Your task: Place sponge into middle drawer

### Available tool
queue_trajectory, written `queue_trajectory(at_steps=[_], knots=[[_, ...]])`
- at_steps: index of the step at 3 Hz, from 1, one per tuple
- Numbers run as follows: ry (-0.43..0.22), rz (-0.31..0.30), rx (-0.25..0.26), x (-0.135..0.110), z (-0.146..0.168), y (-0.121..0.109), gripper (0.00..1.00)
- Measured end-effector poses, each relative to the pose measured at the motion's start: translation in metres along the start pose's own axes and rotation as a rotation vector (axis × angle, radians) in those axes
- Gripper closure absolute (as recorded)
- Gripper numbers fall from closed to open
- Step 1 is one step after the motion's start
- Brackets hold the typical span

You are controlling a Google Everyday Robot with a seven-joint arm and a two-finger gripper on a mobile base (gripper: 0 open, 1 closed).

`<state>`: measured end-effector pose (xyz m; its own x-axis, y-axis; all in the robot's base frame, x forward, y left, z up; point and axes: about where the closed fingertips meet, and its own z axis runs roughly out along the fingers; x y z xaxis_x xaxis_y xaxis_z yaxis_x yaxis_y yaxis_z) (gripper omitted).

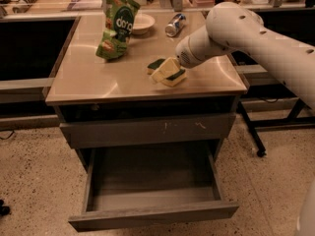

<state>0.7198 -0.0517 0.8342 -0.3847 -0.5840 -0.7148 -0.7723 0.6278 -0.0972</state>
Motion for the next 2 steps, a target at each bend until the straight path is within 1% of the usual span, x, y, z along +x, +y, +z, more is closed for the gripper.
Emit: queue_trajectory(at_steps=[1,2], knots=[[0.016,0.032,0.009,0.0083,0.0123,-0.0059,0.0],[0.026,0.055,0.013,0.0145,0.0181,-0.0092,0.18]])
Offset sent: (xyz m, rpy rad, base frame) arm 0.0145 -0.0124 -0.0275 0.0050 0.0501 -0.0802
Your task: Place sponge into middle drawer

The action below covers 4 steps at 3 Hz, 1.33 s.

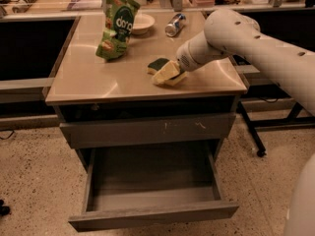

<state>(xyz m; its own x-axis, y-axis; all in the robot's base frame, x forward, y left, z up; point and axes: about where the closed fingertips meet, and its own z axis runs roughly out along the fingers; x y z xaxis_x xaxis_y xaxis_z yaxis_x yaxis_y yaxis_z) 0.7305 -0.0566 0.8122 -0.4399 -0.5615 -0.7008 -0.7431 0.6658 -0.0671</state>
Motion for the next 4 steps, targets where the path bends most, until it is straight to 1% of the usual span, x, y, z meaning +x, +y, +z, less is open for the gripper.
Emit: queue_trajectory(at_steps=[1,2,3,4], knots=[[0.0,0.0,0.0,0.0,0.0,0.0,0.4],[-0.021,-0.015,-0.036,-0.016,-0.015,0.014,0.64],[-0.042,-0.041,-0.076,-0.034,-0.035,0.032,0.88],[-0.041,-0.042,-0.079,-0.034,-0.036,0.033,1.0]])
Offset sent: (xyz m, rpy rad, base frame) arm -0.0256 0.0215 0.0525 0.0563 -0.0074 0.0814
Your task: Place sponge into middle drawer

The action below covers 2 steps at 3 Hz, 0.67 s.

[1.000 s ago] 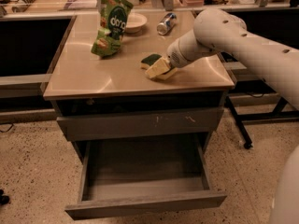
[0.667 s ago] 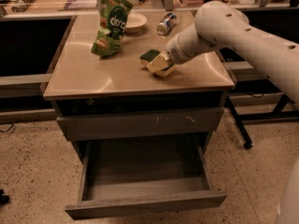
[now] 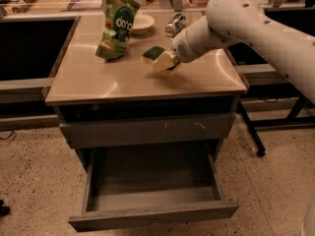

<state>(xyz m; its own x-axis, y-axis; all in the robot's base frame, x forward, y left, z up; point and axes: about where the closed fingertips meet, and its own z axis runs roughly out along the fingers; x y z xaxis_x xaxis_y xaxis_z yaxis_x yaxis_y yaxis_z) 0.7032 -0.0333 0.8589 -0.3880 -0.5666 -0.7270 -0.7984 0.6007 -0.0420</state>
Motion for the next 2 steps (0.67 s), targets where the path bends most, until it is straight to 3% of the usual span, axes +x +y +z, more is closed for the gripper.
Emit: queue_trajectory(at_steps=[1,2], knots=[[0.0,0.0,0.0,0.0,0.0,0.0,1.0],[0.007,-0.091,-0.049,-0.003,-0.004,0.012,1.0]])
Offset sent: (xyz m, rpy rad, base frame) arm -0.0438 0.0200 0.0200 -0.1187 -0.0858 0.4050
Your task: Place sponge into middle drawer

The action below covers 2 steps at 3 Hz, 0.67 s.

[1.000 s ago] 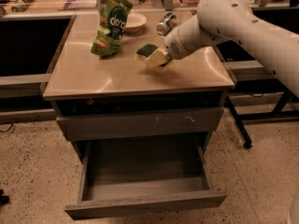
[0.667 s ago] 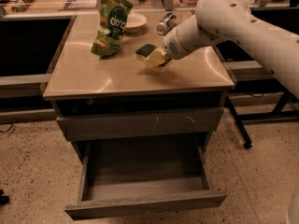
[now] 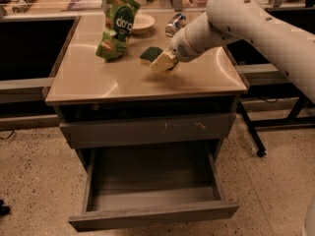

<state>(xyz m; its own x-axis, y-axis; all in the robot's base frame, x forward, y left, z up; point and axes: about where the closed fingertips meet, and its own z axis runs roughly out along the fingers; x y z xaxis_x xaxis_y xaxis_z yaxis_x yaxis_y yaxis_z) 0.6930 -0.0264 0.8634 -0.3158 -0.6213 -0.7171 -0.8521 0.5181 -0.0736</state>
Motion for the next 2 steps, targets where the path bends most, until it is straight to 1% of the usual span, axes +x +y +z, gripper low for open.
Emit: queue_trajectory(at_steps=[1,2], knots=[[-0.003,-0.155,-0.148,-0.002,-0.027,0.04,1.0],[-0.001,-0.305,-0.294,0.011,-0.072,0.084,1.0]])
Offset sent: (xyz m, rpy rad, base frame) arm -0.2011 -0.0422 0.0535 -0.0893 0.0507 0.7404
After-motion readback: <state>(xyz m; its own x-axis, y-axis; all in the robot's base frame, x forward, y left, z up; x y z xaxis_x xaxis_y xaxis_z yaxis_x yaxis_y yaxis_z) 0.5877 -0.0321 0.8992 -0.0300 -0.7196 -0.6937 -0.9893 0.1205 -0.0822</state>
